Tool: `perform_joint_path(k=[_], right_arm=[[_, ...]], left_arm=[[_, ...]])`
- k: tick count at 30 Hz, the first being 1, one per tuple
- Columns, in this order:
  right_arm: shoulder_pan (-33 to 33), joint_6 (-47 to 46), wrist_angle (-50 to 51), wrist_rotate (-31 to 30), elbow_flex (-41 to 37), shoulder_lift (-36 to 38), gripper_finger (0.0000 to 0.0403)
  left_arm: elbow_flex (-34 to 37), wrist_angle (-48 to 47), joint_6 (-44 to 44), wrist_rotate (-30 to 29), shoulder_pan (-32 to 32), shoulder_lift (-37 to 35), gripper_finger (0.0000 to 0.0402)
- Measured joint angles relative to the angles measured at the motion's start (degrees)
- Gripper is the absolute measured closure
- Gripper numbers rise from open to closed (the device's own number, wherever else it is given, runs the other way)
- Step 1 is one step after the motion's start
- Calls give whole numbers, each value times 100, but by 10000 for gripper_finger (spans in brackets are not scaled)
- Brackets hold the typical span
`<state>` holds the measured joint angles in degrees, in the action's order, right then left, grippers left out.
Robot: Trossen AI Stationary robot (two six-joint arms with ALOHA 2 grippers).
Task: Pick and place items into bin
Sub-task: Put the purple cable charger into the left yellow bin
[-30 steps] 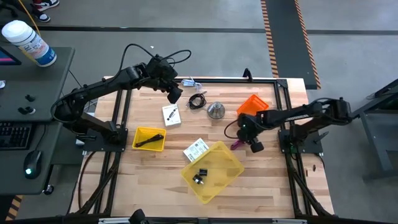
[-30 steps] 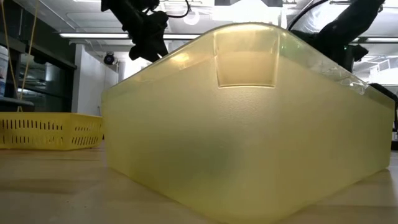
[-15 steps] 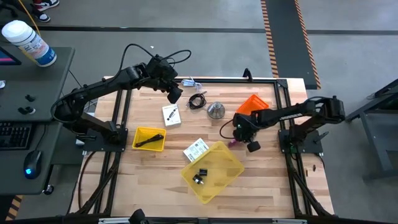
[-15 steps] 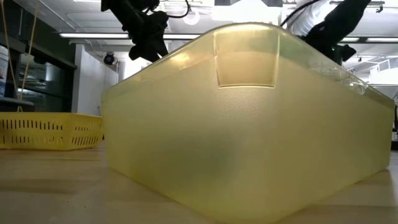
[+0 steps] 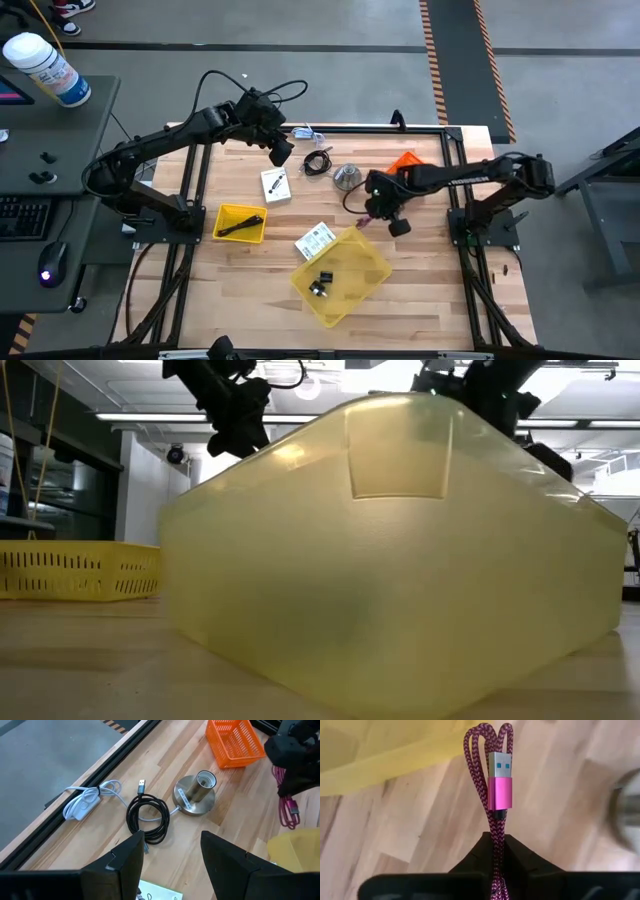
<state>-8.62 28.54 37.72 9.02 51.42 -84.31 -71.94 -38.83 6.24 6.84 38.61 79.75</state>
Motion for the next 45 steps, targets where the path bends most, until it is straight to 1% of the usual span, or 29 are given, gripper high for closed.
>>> perform_joint_path(k=[3, 7, 9, 13, 15, 19, 23, 25, 27, 32, 39, 45], right_arm=[[-9, 1, 65, -300, 293, 0, 386], [-98, 1, 76, -440, 651, 0, 392], [-159, 1, 56, -603, 811, 0, 392], [-376, -308, -313, -684, 1188, 0, 392], [-515, -625, -732, -572, 1378, 0, 392], [-814, -1444, -1729, -150, 1660, 3, 392], [-1096, -2469, -2734, 357, 1695, 4, 392], [-1220, -2886, -3046, 558, 1694, 4, 392], [-1314, -3143, -3253, 633, 1694, -2, 392], [-1547, -3655, -3622, 828, 1689, -14, 392], [-1693, -4145, -4601, 854, 1689, -13, 393], [-1700, -4170, -4479, 852, 1689, -17, 393]], left_arm=[[0, 0, 2, -1, 0, 0, 220], [0, 0, 2, 1, 0, 0, 220], [0, 0, 2, 0, 0, 0, 220], [0, 35, 2, 40, 0, 0, 220], [0, 99, 2, 134, 0, 0, 220], [2, 339, 20, 394, 0, 0, 220], [2, 651, 78, 678, 0, 0, 220], [2, 837, 157, 799, 0, 0, 220], [2, 1039, 173, 968, 0, 0, 220], [2, 1460, 243, 1230, -2, 0, 220], [2, 2136, 473, 1525, 0, 0, 220], [2, 2926, 671, 1612, -2, 0, 220]])
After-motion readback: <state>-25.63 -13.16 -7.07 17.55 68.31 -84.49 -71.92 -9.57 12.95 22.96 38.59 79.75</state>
